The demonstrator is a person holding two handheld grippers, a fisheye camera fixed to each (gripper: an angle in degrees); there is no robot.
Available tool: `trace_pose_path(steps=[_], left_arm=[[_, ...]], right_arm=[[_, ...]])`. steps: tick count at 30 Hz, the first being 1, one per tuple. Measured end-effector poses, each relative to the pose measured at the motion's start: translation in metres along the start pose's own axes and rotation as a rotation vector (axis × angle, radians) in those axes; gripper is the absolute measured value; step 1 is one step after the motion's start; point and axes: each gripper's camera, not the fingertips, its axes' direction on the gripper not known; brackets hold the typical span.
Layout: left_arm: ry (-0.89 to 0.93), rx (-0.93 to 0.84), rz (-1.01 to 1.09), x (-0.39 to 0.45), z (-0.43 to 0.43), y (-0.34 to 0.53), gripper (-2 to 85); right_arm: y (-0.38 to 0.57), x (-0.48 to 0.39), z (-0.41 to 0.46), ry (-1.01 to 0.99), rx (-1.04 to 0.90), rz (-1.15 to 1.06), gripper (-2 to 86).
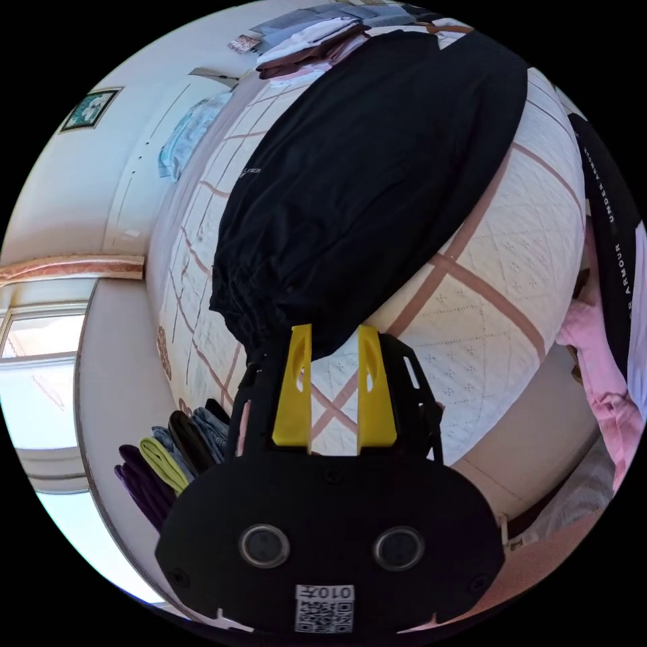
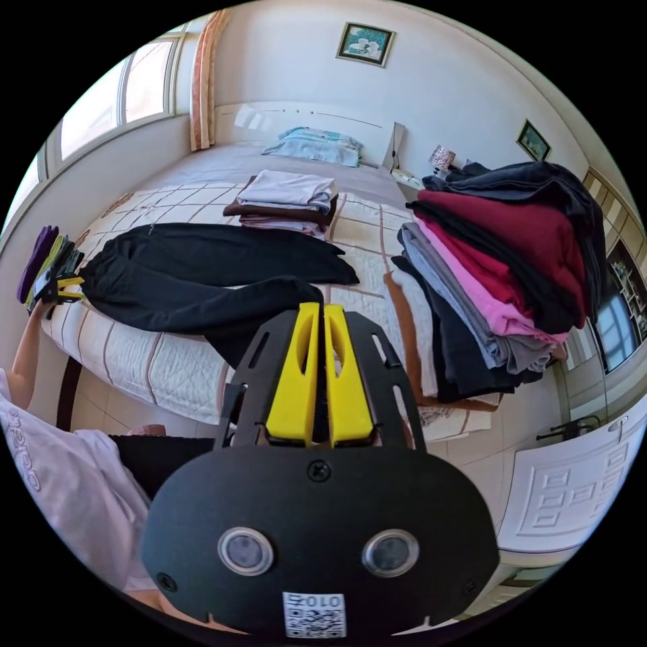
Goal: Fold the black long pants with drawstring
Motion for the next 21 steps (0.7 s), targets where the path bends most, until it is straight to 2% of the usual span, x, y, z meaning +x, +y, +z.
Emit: trace_pose_path(steps=[4,8,11,14,16,18,21], left_arm=[[0.068,-0.105,0.089,-0.023,-0.012,-0.013,8.1],[0.057,-0.010,-0.102,-0.079,-0.046,-0.007,10.6],[0.190,-0.100,-0.085,-0.098,-0.033,-0.007,12.3],[0.119,-0.152,-0.138,-0.103,-0.030,0.003,13.8],[0.170,-0.067,-0.270,-0.117,-0.039,0.020,14.5],[0.359,0.109,-0.466,-0.144,-0.053,0.055,15.3],[0.505,0.287,-0.608,-0.176,-0.068,0.091,15.7]], right_arm=[[0.002,-0.008,-0.007,0.020,-0.002,-0.029,3.0],[0.006,-0.016,-0.009,0.073,-0.006,-0.068,3.0],[0.015,-0.013,0.002,0.052,-0.032,-0.038,3.0],[0.031,-0.012,0.013,0.027,-0.054,-0.004,3.0],[0.044,-0.014,0.022,0.025,-0.079,0.015,3.0],[0.052,-0.014,0.027,0.018,-0.097,0.024,3.0],[0.058,-0.012,0.031,-0.001,-0.106,0.034,3.0]])
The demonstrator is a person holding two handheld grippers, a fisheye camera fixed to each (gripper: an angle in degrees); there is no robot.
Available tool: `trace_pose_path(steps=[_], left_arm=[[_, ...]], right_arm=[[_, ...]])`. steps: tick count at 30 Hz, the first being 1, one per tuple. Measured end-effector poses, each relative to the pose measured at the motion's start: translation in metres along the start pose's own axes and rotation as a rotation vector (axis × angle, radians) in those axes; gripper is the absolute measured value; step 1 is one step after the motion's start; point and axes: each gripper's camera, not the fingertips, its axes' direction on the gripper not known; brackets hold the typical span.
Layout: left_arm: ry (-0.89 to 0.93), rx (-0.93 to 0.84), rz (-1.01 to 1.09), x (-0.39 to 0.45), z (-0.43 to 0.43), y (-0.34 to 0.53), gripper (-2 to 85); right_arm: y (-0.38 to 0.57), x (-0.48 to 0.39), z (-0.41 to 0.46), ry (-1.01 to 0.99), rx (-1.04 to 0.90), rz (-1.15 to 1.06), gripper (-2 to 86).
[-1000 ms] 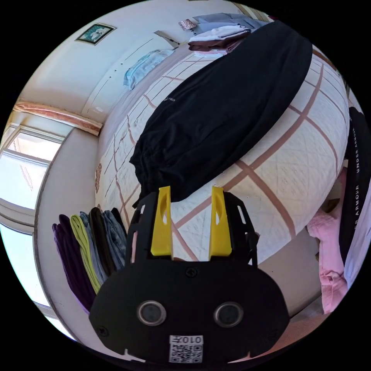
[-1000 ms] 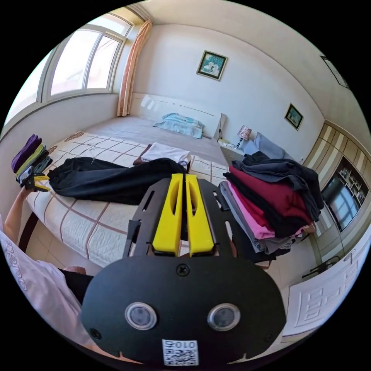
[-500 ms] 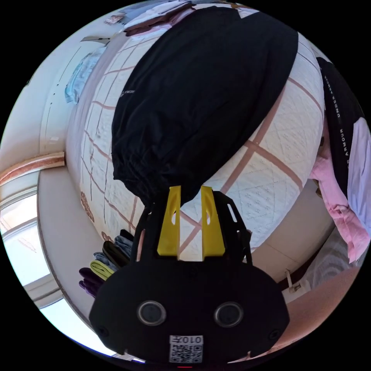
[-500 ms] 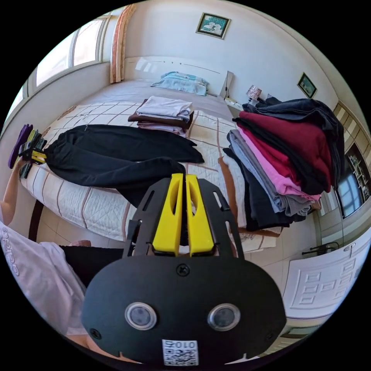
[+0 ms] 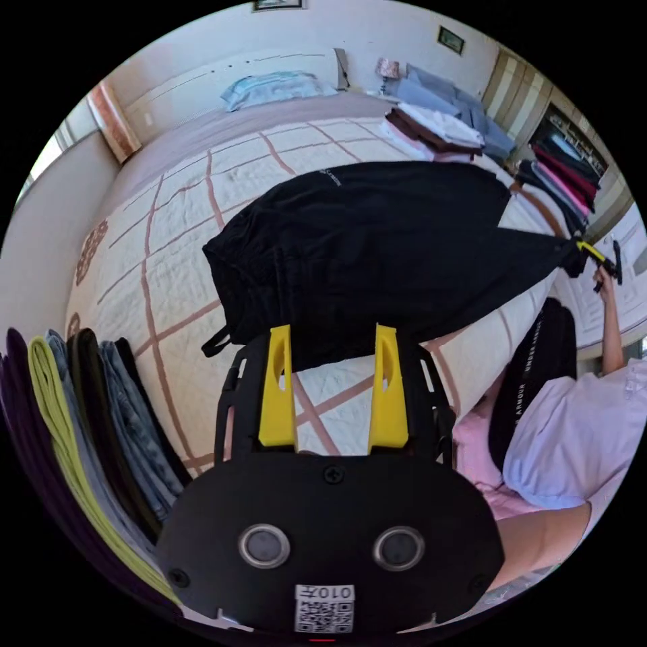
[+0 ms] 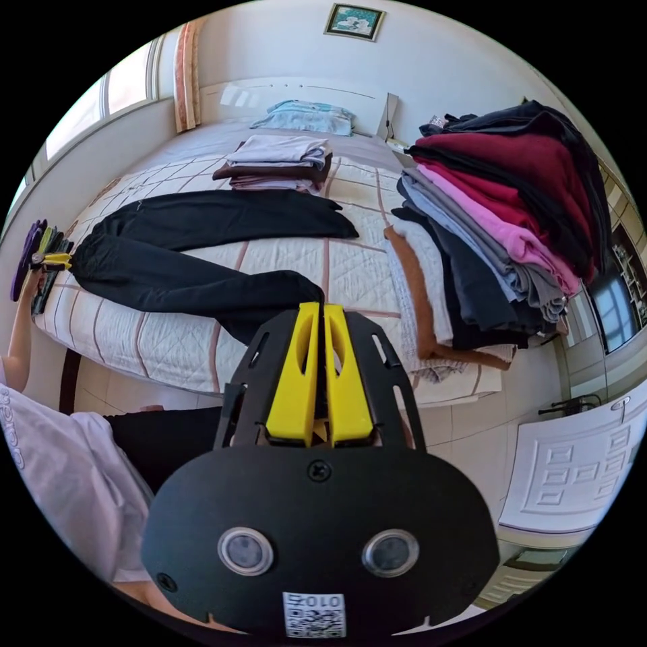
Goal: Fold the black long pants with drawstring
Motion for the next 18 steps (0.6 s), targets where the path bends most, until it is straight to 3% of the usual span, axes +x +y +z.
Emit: trace_pose_path(steps=[4,10,13,18], left_arm=[[0.045,0.039,-0.030,-0.018,-0.022,-0.018,15.9],[-0.096,-0.063,-0.044,-0.036,-0.018,-0.066,15.7],[0.104,-0.115,-0.036,-0.053,-0.012,-0.075,15.1],[0.217,0.085,0.082,-0.051,-0.085,-0.050,12.4]], right_arm=[[-0.003,0.004,-0.001,-0.023,0.019,0.021,3.0],[-0.006,-0.003,0.007,0.009,-0.007,0.017,3.0],[-0.004,-0.005,0.009,0.023,-0.021,0.000,3.1],[0.002,-0.002,0.011,0.016,-0.037,-0.001,3.1]])
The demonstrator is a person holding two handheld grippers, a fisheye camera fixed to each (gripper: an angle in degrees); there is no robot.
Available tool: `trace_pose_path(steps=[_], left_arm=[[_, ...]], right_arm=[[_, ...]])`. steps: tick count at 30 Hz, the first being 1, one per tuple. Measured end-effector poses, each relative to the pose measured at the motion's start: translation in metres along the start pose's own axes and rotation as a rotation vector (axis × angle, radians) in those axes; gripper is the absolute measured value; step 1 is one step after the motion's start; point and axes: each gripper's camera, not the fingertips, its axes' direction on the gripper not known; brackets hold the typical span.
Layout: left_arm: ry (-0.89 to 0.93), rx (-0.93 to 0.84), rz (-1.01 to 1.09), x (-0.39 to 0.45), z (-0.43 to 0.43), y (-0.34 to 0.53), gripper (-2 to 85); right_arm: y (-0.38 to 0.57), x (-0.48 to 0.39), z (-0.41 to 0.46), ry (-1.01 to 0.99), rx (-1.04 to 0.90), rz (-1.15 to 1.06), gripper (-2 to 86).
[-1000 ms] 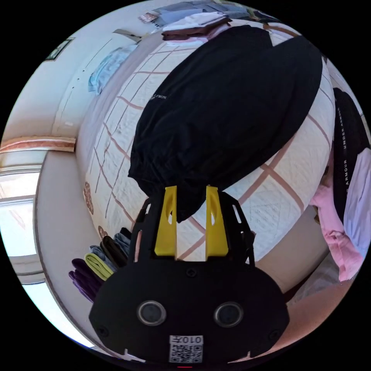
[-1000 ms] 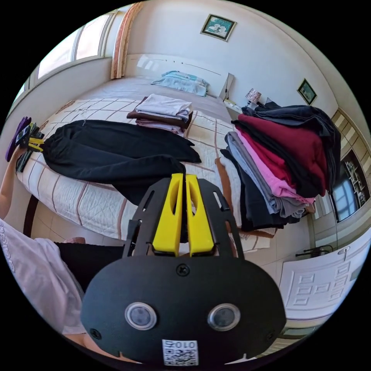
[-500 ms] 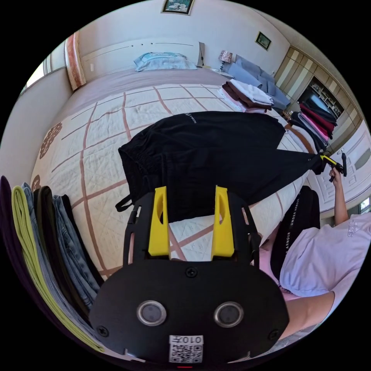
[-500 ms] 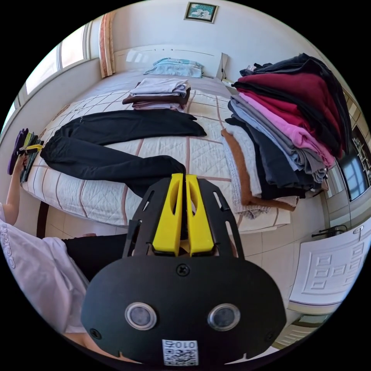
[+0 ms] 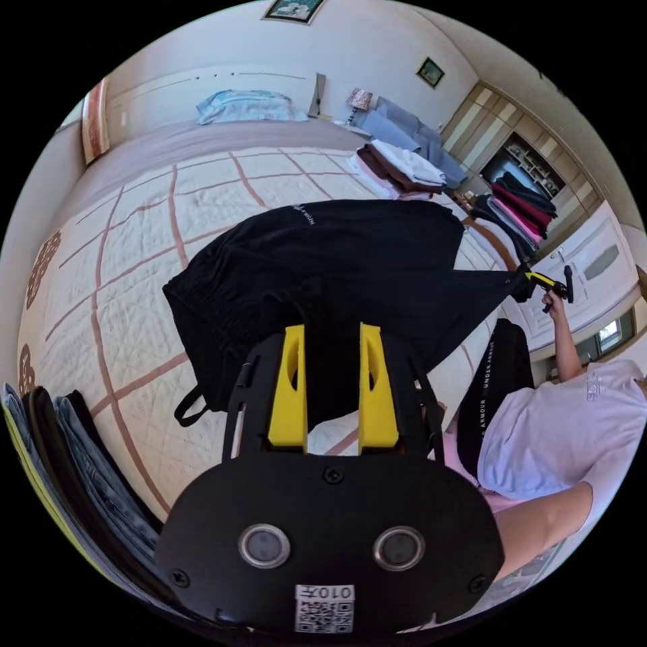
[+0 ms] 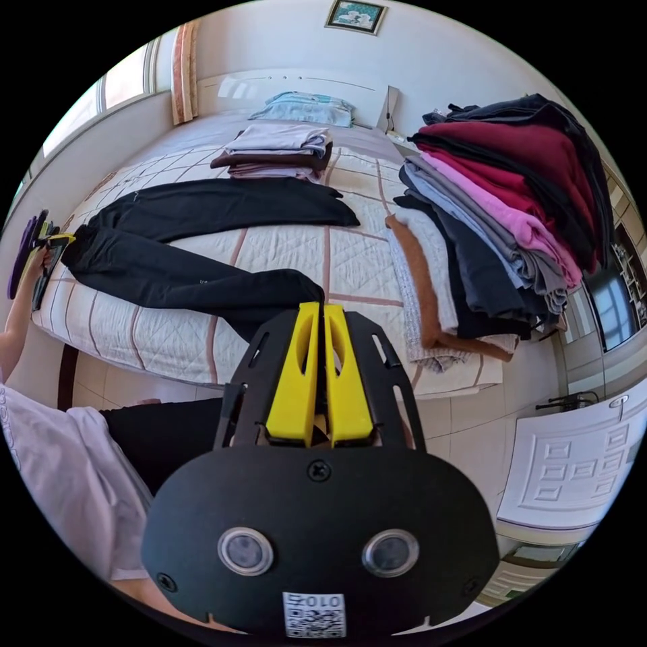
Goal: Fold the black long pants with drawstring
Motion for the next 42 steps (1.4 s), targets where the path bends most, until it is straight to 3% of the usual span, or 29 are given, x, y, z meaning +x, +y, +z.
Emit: trace_pose_path(steps=[7,11,14,16,20,22,27,29,33,37,42], left_arm=[[-0.114,-0.181,0.118,0.019,-0.018,0.014,11.4],[-0.061,-0.230,0.229,0.039,-0.024,0.003,12.2],[-0.086,-0.266,0.124,0.023,-0.034,-0.013,13.1],[-0.029,-0.248,0.019,0.002,-0.044,-0.019,13.3],[0.489,0.116,-0.208,-0.063,-0.084,-0.007,10.9],[0.599,0.216,-0.280,-0.081,-0.096,0.000,7.8],[0.411,0.127,-0.232,-0.070,-0.150,-0.015,2.3],[0.382,0.167,-0.229,-0.072,-0.188,-0.023,1.9],[0.331,0.315,-0.207,-0.070,-0.303,-0.037,1.5],[0.311,0.284,-0.151,-0.057,-0.363,-0.022,1.3],[0.341,0.015,-0.213,-0.052,-0.326,0.046,0.9]], right_arm=[[-0.003,-0.002,0.008,-0.002,-0.020,0.009,3.0],[-0.007,-0.007,0.008,0.029,-0.034,-0.009,3.0],[-0.009,-0.010,0.005,0.051,-0.049,-0.034,3.1],[-0.012,-0.010,-0.001,0.063,-0.050,-0.047,3.1],[-0.016,-0.009,-0.013,0.077,-0.041,-0.066,3.2],[-0.017,-0.010,-0.018,0.088,-0.040,-0.087,3.1],[-0.039,-0.005,-0.013,0.098,-0.094,-0.131,3.0],[-0.062,0.003,-0.015,0.106,-0.112,-0.148,2.7],[-0.114,0.032,-0.087,0.072,0.166,-0.120,2.4],[-0.107,0.051,-0.124,0.015,0.442,-0.283,2.4],[-0.068,0.066,-0.032,-0.176,0.216,-0.425,2.3]])
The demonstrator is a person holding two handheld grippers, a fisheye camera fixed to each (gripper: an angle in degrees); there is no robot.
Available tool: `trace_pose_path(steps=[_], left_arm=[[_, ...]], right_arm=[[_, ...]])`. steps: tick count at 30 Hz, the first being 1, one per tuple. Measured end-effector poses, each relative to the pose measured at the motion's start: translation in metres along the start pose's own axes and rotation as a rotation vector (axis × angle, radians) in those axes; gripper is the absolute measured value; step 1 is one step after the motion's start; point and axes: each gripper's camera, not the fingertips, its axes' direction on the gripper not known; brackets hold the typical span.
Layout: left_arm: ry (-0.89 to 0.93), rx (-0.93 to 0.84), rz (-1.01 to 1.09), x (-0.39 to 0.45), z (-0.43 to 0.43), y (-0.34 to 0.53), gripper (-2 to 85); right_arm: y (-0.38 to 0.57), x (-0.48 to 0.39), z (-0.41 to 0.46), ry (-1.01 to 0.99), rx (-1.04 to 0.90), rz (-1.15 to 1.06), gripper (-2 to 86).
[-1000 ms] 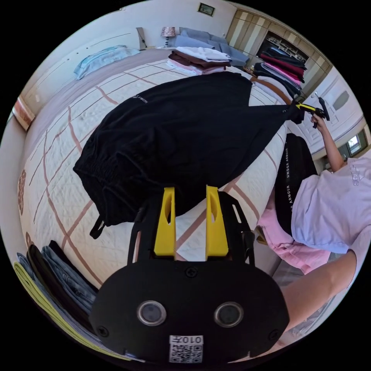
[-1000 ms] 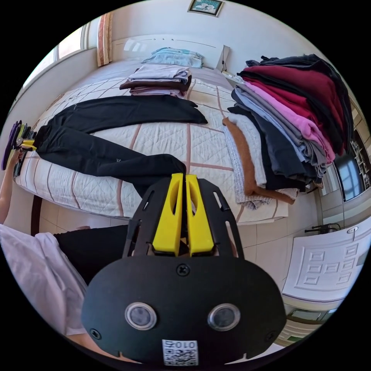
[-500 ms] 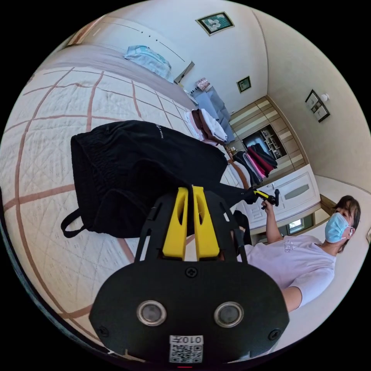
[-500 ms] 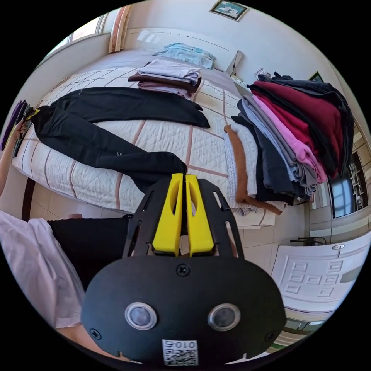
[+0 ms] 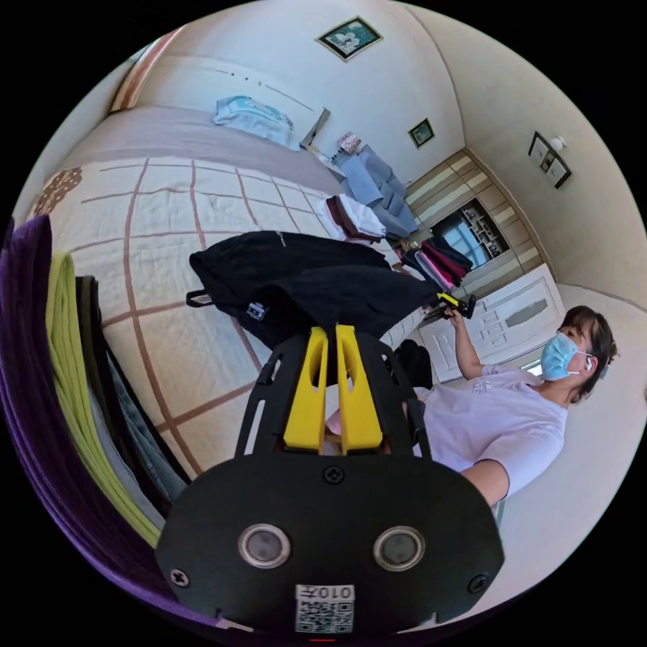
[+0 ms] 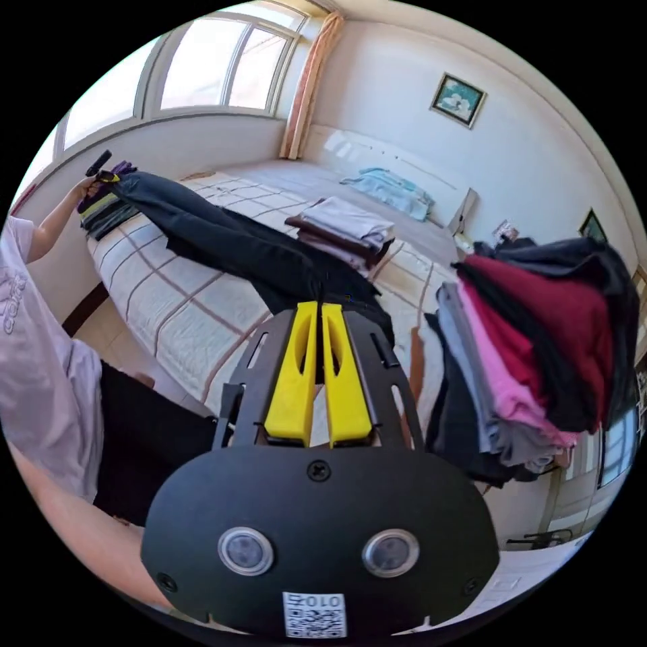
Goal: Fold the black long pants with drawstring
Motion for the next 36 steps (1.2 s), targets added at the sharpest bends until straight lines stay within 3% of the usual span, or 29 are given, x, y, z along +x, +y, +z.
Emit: trace_pose_path(steps=[3,6,9,13,19,27,31,36], left_arm=[[-0.006,-0.118,-0.110,-0.023,0.044,0.039,0.7],[0.022,-0.066,-0.183,-0.040,0.062,0.068,0.6],[-0.005,-0.022,-0.227,-0.044,0.063,0.078,0.6],[-0.025,0.035,-0.248,-0.040,0.057,0.078,0.5],[-0.141,-0.157,-0.368,-0.035,0.076,0.069,0.4],[-0.194,-0.093,-0.377,-0.016,0.060,0.079,0.3],[-0.165,-0.033,-0.405,-0.021,0.055,0.094,0.3],[-0.122,0.054,-0.438,-0.034,0.053,0.123,0.3]], right_arm=[[0.039,-0.019,0.067,-0.114,-0.273,-0.007,2.9],[0.066,-0.023,0.095,-0.208,-0.434,0.065,4.2],[0.081,-0.011,0.072,-0.242,-0.359,0.164,5.5],[0.105,0.011,0.038,-0.110,-0.230,0.325,6.7],[0.099,0.035,0.036,-0.042,-0.099,0.567,9.3],[0.044,0.056,0.094,0.066,-0.163,0.610,11.9],[0.022,0.049,0.108,0.085,-0.233,0.642,8.3],[-0.033,0.020,0.082,0.207,-0.299,0.435,3.6]])
